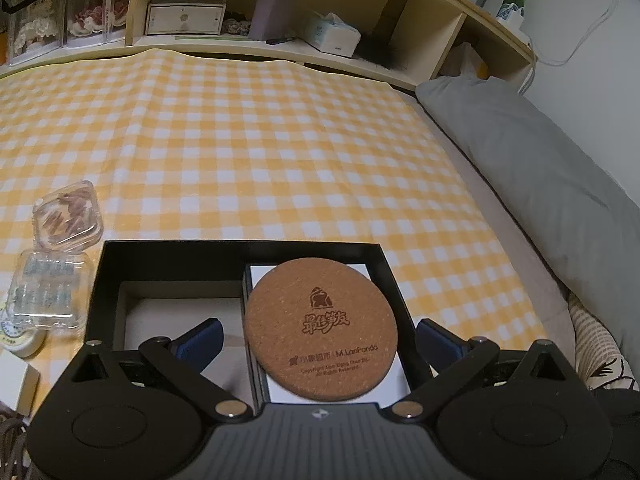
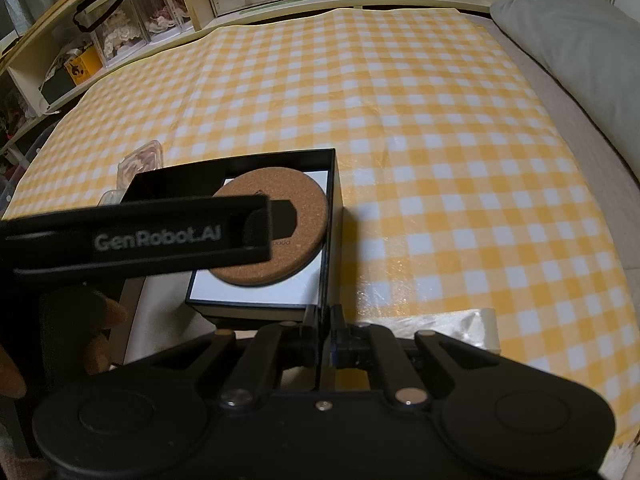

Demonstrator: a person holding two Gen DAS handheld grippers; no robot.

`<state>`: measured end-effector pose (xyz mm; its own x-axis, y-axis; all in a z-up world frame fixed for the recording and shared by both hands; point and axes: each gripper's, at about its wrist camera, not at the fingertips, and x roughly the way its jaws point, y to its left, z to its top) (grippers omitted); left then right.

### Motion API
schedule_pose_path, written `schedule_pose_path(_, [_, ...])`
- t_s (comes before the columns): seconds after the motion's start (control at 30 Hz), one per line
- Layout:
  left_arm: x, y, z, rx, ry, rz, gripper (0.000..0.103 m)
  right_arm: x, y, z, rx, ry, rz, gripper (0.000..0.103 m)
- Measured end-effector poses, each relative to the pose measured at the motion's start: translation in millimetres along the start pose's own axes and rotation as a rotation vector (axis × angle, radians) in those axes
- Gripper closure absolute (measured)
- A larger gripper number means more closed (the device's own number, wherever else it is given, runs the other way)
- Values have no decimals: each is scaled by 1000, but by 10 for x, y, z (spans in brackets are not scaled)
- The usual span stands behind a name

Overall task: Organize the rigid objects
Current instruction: 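Lift the cork coaster with the left tool and carry it toward the black box, then lower the coaster onto the CHANEL box and open the left tool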

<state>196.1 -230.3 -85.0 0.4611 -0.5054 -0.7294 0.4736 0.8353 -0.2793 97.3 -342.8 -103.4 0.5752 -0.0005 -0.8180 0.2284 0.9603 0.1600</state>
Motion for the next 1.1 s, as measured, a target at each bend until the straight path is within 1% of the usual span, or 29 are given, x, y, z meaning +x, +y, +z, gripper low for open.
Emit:
schedule_pose_path(0.13, [-81,11,3,4,-1,17,2,0,1,6,2,0,1,97])
schedule_pose_path(0.3, [-278,31,20,11,-21,29,2,-4,8,4,2,-1,1,97])
schedule_pose_path(0.63, [-887,177,61,48,-90,87,2,-27,32,-30,-4,-8,-1,97])
schedule_pose_path(0.87, [-1295,375,66,96,-133,177,2,-38,45,-37,-2,-8,-4,97])
schedule_pose_path(1.1, [-1598,705,77,51,-170,250,0,-17,102,-27,-22,-7,-22,97])
